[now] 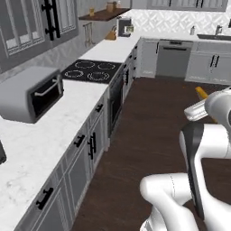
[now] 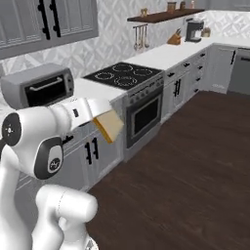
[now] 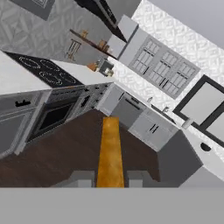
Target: Start the toaster. Once the lever pops up, take the bread to the plate on the dining counter.
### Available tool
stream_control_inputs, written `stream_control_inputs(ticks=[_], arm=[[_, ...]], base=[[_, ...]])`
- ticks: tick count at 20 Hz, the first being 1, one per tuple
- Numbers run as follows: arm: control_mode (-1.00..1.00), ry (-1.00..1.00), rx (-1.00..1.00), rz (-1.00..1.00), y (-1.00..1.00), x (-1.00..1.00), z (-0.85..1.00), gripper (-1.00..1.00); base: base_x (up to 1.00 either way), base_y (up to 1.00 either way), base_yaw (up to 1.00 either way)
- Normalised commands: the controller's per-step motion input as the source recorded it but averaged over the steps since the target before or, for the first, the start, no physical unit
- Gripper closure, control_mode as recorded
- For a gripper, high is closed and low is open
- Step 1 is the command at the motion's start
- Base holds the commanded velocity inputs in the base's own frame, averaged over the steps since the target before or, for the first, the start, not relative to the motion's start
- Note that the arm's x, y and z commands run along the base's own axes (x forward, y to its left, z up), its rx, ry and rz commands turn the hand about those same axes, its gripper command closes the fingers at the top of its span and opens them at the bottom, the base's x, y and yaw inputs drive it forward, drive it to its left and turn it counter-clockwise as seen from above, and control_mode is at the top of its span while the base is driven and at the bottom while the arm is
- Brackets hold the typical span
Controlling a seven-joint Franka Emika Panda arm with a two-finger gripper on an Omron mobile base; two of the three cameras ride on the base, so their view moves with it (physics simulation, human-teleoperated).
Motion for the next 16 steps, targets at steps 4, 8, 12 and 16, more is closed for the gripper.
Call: stream_control_inputs(ticks=[4, 8, 12, 16], arm=[[1.00, 0.00, 0.00, 0.00, 0.00, 0.00, 0.00, 1.00], [1.00, 0.00, 0.00, 0.00, 0.00, 0.00, 0.00, 1.00], [1.00, 0.00, 0.00, 0.00, 0.00, 0.00, 0.00, 1.00], [1.00, 0.00, 0.00, 0.00, 0.00, 0.00, 0.00, 1.00]], base=[[0.03, -0.62, -0.73], [0.12, -0.89, -0.60], [0.37, -0.94, -0.51], [0.89, -0.90, -0.35]])
